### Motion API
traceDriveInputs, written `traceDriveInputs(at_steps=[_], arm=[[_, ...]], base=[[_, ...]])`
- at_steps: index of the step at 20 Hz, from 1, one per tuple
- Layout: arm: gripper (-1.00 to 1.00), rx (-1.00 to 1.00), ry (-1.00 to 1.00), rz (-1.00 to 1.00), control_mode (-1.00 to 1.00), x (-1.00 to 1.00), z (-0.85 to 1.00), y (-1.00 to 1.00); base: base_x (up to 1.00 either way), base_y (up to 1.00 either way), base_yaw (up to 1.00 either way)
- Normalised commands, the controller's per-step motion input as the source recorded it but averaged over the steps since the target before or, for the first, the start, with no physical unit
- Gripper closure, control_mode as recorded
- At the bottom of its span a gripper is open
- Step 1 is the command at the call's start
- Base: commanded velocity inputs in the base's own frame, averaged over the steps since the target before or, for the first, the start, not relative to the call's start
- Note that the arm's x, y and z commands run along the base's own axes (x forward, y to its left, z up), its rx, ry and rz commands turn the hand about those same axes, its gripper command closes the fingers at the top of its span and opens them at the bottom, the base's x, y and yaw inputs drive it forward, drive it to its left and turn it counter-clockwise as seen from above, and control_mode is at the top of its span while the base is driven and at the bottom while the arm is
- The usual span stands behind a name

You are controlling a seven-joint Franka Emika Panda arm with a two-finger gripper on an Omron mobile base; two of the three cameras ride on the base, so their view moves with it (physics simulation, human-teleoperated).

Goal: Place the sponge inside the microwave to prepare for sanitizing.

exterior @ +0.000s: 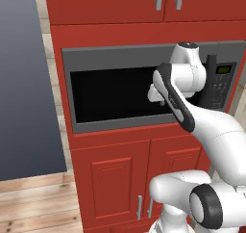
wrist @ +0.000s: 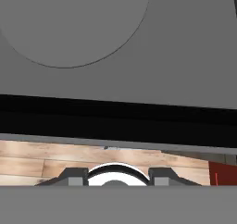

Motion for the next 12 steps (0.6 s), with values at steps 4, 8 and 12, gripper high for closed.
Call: traceDriveInputs(at_steps=[4, 8, 12], arm=[[-1.00, 0.00, 0.00, 0.00, -1.00, -0.23, 0.00, 0.00], [-1.00, 0.00, 0.00, 0.00, -1.00, -0.56, 0.00, -0.08], [-1.00, 0.00, 0.00, 0.00, -1.00, -0.51, -0.02, -0.20]], base=[[0.00, 0.00, 0.00], [0.00, 0.00, 0.00], [0.00, 0.00, 0.00]])
